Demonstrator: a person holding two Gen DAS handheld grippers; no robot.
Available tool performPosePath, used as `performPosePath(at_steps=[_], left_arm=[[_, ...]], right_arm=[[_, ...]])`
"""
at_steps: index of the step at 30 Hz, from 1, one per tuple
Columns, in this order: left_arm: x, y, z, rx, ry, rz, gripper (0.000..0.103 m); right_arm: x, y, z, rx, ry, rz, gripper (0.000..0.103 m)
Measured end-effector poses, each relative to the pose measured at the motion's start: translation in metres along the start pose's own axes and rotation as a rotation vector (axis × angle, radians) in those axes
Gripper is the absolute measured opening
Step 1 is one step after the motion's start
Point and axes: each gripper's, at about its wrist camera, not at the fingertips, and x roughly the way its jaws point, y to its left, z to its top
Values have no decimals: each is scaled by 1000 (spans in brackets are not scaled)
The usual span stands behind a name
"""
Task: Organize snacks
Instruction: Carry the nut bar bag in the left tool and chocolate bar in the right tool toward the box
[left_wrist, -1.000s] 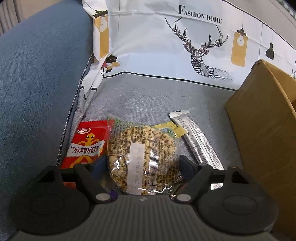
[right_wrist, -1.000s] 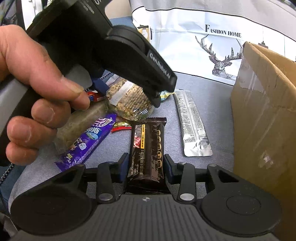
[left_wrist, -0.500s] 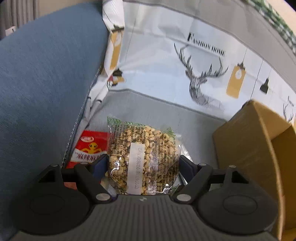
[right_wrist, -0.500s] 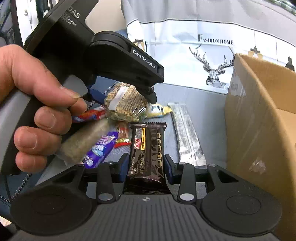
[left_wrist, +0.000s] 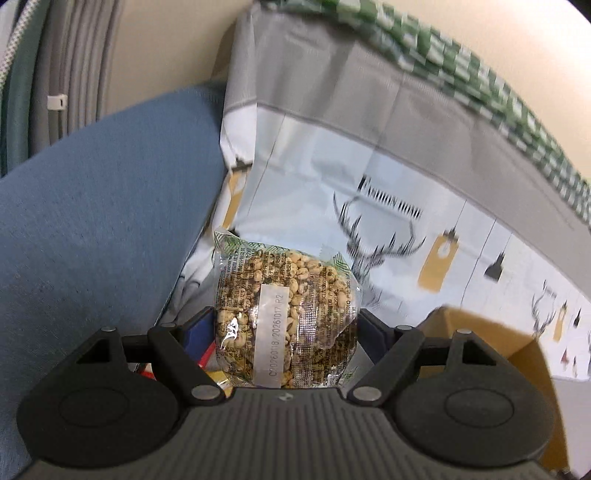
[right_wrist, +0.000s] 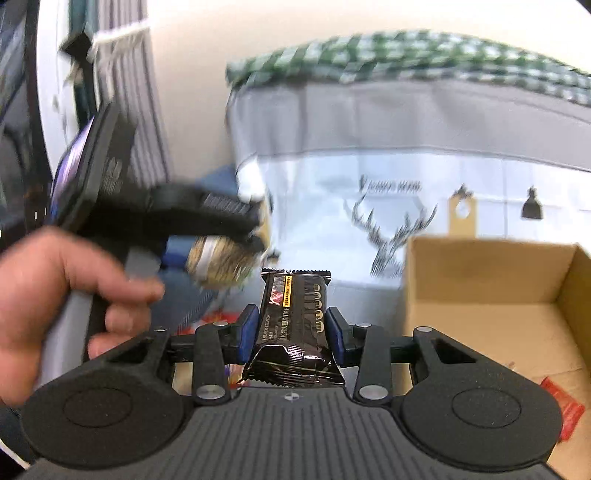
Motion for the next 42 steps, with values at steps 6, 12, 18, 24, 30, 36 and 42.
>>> performPosePath(at_steps=[6, 12, 18, 24, 30, 36, 42], left_arm=[[-18, -24, -5, 25, -49, -58, 84], [-28, -56, -24, 66, -40, -123, 84], [-30, -99, -43, 152, -52, -207, 84], [-13, -135, -59, 218, -27, -274, 84], [-6, -163, -74, 266, -16, -361, 84], [-2, -181, -86, 293, -5, -423, 84], [-1, -191, -96, 326, 13, -437, 84]], right_arm=[[-40, -47, 46, 55, -95, -60, 41], [-63, -118, 75, 91, -145, -196, 41], [-55, -185, 32, 174, -93, -331, 41], [-51, -213, 24, 149, -116, -389, 41], [-46, -227, 20, 156, -101, -410, 41], [-48, -228, 20, 137, -97, -425, 41], [-52, -233, 17, 144, -93, -432, 41]])
